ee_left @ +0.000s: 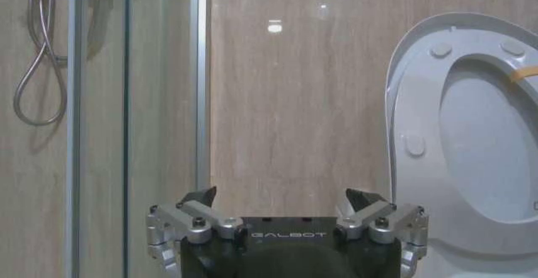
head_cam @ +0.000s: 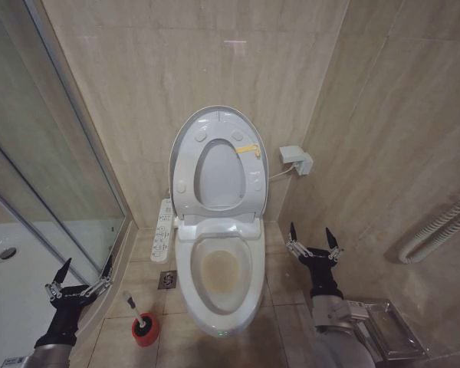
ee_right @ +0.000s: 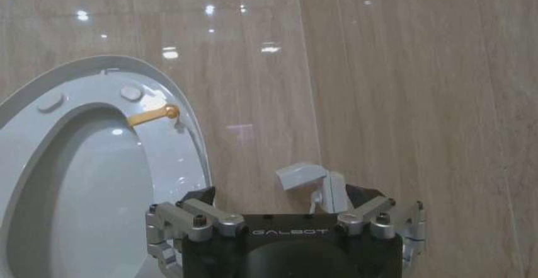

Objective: Open the toilet lid, clean the toilet bowl with a toilet brush, close the toilet lid, and flush.

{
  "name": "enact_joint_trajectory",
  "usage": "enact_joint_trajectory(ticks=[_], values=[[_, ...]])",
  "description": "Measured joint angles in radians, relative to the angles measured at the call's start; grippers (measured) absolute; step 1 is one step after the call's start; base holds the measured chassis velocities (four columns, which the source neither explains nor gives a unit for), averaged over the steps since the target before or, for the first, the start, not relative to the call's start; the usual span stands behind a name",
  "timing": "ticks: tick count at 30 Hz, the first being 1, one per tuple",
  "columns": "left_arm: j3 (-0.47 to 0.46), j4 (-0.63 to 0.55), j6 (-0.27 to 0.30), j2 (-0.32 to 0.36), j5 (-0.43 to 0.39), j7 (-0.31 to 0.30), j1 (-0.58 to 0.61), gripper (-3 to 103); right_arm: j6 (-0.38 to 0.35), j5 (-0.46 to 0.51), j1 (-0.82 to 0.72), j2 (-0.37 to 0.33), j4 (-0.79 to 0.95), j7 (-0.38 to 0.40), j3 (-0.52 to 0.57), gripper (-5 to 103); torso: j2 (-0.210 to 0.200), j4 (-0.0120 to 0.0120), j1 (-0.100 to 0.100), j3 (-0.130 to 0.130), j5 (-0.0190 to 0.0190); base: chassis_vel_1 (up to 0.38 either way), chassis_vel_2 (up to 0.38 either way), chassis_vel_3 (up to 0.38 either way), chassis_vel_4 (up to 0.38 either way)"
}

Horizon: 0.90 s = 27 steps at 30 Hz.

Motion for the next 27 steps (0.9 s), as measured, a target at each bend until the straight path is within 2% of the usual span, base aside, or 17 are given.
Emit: enact_joint_trajectory(ticks=[11,27], values=[[0.000,0.000,0.000,0.000,0.000,0.000,0.000,100,0.000,0.000,0.000,0.000,0.000,0.000,0.000,100,0.037,0.0000,0.016,0.021,0.0000,0.000,0.000,0.000,0.000],[0.000,0.000,0.000,0.000,0.000,0.000,0.000,100,0.000,0.000,0.000,0.000,0.000,0.000,0.000,100,0.037,0.0000,0.016,0.021,0.0000,0.000,0.000,0.000,0.000]])
